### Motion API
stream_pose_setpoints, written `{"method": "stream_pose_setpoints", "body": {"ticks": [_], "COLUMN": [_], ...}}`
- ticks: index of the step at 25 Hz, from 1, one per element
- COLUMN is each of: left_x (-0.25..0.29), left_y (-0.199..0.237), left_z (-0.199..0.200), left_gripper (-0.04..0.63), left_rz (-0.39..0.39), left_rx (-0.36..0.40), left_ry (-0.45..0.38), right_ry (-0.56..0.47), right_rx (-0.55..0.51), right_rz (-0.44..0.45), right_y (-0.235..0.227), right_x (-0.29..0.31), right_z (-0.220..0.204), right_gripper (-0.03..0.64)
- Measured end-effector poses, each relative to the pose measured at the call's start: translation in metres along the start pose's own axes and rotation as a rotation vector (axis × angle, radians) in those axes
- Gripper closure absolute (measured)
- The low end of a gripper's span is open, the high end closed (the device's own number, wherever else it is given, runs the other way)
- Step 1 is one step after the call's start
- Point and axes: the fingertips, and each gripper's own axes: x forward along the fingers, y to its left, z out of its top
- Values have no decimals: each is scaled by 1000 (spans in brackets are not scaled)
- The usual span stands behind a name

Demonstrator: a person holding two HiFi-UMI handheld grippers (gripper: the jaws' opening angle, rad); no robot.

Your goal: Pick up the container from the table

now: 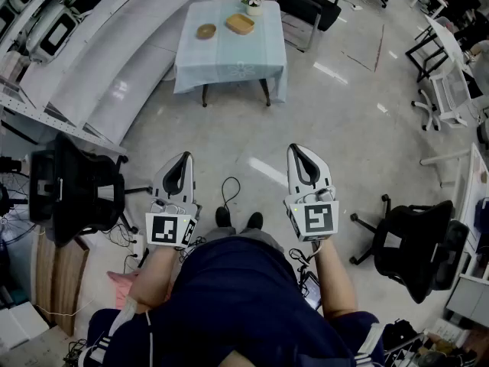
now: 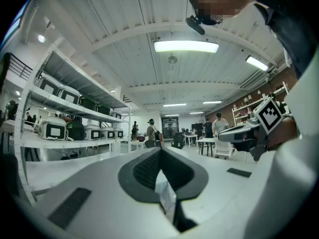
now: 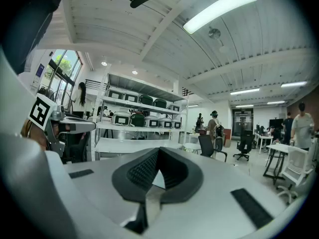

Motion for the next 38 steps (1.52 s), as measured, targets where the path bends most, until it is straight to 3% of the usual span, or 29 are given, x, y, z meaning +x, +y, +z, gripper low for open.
{"method": "stream_pose_setpoints", "body": {"ticks": [6, 26, 33, 38], "left_x": [-2, -2, -2, -2], "left_y": [2, 5, 10, 13], "left_z": [-1, -2, -2, -4], "left_gripper": [592, 592, 592, 592], "left_rz": [3, -3, -2, -3], "left_rx": [-2, 15, 17, 23], "left_ry": [4, 11, 16, 17], "right_ry": [57, -83, -115, -133], "right_rx": [-5, -58, -53, -64], "right_rz": [-8, -15, 18, 41], "right_y": [1, -1, 2, 5], "right_x": [-1, 3, 7, 12], "right_z": [-7, 16, 24, 26], "right_gripper": [620, 608, 519, 398]}}
